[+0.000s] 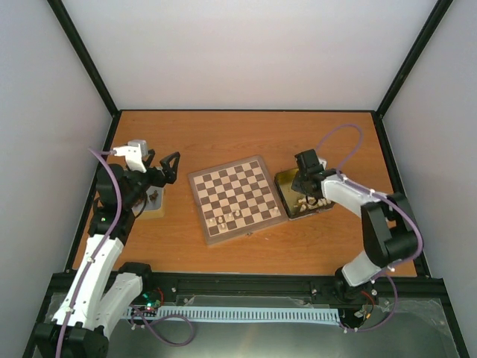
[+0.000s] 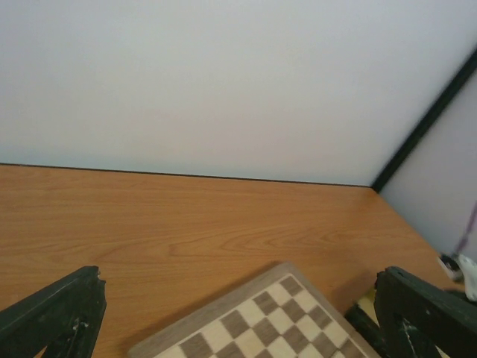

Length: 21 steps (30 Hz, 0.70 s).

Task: Set up the chess pieces on the board
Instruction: Pick up the chess piece from the storage box, then place the chess piece on the chessboard.

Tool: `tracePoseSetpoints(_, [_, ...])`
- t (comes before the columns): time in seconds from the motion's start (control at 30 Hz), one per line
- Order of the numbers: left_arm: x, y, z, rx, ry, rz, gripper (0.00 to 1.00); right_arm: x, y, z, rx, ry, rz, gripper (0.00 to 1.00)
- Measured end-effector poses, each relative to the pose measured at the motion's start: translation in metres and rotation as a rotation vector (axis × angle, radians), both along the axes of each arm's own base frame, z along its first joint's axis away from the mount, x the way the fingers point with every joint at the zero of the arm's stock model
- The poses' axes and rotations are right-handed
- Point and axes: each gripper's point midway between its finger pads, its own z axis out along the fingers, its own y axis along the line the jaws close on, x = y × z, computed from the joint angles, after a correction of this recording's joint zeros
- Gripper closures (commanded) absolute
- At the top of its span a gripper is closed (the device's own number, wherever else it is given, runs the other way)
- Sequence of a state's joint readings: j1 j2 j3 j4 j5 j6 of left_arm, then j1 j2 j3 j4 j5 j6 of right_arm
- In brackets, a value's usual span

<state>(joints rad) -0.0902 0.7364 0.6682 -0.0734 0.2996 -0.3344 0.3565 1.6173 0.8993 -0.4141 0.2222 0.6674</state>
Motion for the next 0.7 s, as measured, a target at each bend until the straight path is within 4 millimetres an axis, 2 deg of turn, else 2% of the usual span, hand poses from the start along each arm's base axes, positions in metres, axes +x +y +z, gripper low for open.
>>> tracePoseSetpoints(0.1, [-0.002, -0.017, 0.003, -0.022, -0.013, -0.106, 0.0, 0.008, 0.011, 0.037, 0.056, -0.105, 0.07, 0.85])
tracePoseSetpoints(0.23, [-0.004, -0.036, 0.001, -0.061, 0.002, -0.223, 0.0, 0.014, 0.037, 0.088, 0.162, -0.252, 0.222, 0.84])
tracePoseSetpoints(0.33, [-0.006, -0.05, -0.003, -0.118, 0.05, -0.314, 0.0, 0.011, 0.062, 0.112, 0.253, -0.323, 0.36, 0.84])
tracePoseSetpoints(0.53, [-0.009, -0.079, -0.011, -0.309, 0.223, -0.475, 0.04, -0.015, 0.129, 0.153, 0.472, -0.439, 0.713, 0.84])
tracePoseSetpoints(0.7, [-0.017, -0.102, -0.021, -0.434, 0.39, -0.563, 0.08, -0.055, 0.18, 0.179, 0.622, -0.488, 1.009, 0.83])
